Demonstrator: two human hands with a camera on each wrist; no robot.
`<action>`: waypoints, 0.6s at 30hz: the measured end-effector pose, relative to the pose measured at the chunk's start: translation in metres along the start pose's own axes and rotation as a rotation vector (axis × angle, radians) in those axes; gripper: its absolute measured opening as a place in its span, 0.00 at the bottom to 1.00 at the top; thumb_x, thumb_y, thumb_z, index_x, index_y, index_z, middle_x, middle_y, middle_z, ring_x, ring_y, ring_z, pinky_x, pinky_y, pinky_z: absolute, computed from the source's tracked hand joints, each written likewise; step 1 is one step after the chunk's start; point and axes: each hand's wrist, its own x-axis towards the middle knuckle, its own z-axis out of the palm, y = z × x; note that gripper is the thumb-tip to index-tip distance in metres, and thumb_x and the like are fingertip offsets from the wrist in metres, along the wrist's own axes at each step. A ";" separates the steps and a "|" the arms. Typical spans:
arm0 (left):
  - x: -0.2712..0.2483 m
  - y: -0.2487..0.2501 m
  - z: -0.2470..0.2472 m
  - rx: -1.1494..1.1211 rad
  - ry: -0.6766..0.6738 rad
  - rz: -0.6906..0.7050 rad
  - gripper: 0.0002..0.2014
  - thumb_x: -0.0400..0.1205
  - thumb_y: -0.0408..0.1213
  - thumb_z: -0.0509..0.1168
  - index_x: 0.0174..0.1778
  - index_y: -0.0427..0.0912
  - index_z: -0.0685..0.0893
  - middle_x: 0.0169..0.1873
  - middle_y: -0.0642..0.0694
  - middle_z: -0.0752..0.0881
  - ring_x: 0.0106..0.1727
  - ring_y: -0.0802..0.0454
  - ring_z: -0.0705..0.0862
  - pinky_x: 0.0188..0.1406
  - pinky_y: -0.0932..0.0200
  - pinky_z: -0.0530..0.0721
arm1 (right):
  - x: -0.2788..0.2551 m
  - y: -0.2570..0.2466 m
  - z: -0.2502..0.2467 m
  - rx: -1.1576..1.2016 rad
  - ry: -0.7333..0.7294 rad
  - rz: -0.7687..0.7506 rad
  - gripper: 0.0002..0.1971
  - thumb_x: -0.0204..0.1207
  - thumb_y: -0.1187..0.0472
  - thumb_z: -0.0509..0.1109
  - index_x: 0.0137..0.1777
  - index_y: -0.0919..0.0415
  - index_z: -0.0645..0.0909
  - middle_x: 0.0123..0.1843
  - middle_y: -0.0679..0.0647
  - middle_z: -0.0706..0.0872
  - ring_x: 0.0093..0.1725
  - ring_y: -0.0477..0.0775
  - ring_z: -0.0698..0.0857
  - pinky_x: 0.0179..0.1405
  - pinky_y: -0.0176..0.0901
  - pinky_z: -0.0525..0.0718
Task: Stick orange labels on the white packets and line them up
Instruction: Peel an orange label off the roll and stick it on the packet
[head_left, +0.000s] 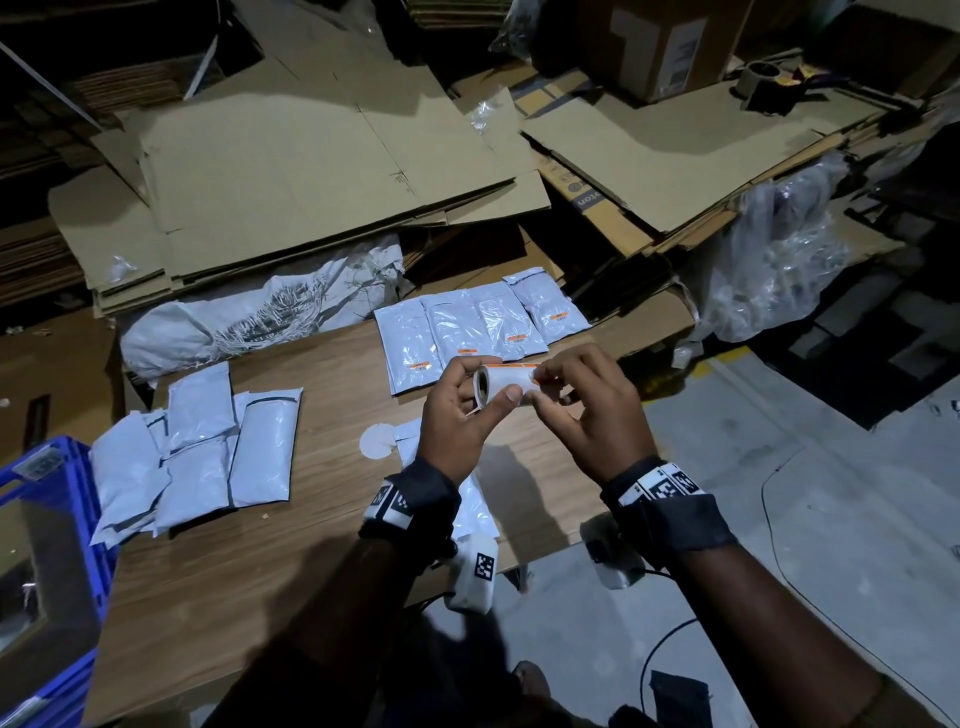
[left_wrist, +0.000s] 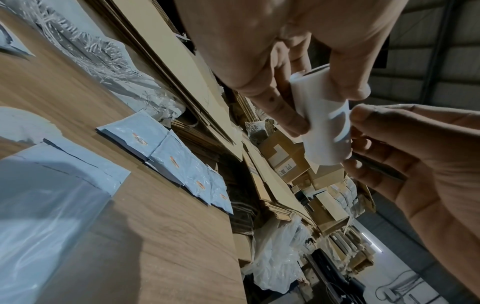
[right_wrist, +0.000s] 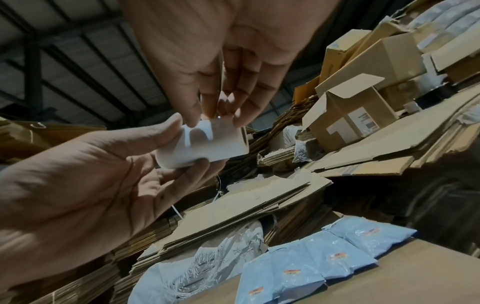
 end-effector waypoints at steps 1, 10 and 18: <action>0.000 0.000 0.000 -0.008 -0.002 -0.008 0.18 0.79 0.40 0.78 0.62 0.43 0.82 0.52 0.28 0.89 0.56 0.29 0.89 0.64 0.27 0.83 | 0.000 0.001 0.001 -0.035 0.003 -0.018 0.05 0.78 0.65 0.78 0.52 0.62 0.86 0.49 0.51 0.81 0.49 0.55 0.83 0.43 0.49 0.85; -0.002 -0.001 -0.001 0.008 -0.014 -0.033 0.15 0.80 0.31 0.77 0.61 0.42 0.83 0.50 0.37 0.92 0.54 0.38 0.91 0.58 0.43 0.87 | -0.001 0.005 0.007 -0.009 0.030 0.069 0.05 0.78 0.67 0.75 0.45 0.61 0.82 0.46 0.50 0.81 0.44 0.53 0.83 0.38 0.50 0.87; 0.001 -0.012 -0.005 -0.002 -0.027 -0.035 0.15 0.82 0.31 0.75 0.63 0.40 0.82 0.52 0.39 0.92 0.57 0.40 0.90 0.58 0.44 0.86 | -0.003 0.009 0.007 0.200 0.148 0.287 0.06 0.79 0.67 0.78 0.42 0.59 0.84 0.43 0.49 0.86 0.46 0.47 0.86 0.33 0.39 0.82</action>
